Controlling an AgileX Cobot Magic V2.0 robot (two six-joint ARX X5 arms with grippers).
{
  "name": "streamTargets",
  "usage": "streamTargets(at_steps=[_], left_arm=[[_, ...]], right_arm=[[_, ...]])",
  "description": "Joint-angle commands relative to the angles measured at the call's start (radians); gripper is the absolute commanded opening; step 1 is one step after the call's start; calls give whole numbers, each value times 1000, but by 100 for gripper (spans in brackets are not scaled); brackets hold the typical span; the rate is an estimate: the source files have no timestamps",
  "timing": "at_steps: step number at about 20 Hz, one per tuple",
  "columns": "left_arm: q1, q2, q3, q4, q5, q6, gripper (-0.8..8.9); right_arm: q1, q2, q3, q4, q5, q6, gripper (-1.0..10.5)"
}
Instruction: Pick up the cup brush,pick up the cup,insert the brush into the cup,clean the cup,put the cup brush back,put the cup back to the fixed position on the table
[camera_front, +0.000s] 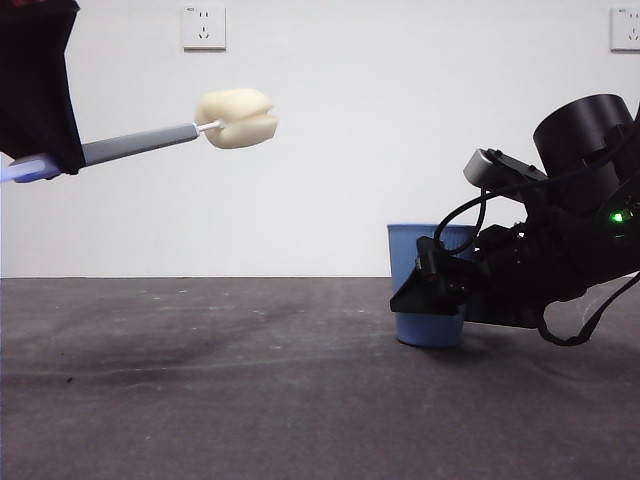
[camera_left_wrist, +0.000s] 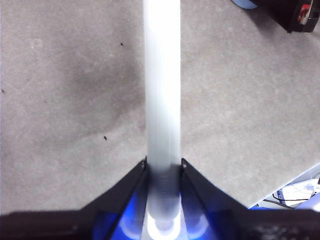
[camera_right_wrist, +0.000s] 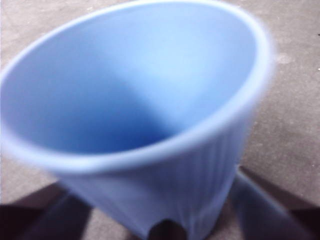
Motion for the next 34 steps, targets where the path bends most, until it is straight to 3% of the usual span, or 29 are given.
streamTargets(at_steps=[1,5,8,11,15,19,23,29,34], left_arm=[[0,0,-8,3,0,8,-8],[0,0,-8,2,0,9,-8],[1,0,-8,2,0,20,-8],[1,0,-8,-10,0,72,-8],[1,0,-8,-60,0,178,-9],[1,0,-8,-91,1,296,-9],[1,0,-8,-121,0,395,-9],[0,0,-8,-146,0,490,-9],[-34,14,-8,-157,-2,519,-9]], right_arm=[[3,10,1,6,3,-1,142],[3,10,1,5,2,-2,-14],[3,9,1,-2,-2,9,-12],[9,-71,1,-143,1,-1,-12],[24,-318,10,-457,30,-119,-13],[37,-503,98,-907,108,-255,-13],[63,-525,204,-1235,269,-355,-13],[130,-525,314,-1477,473,-605,-13],[196,-525,338,-1506,654,-820,-13]])
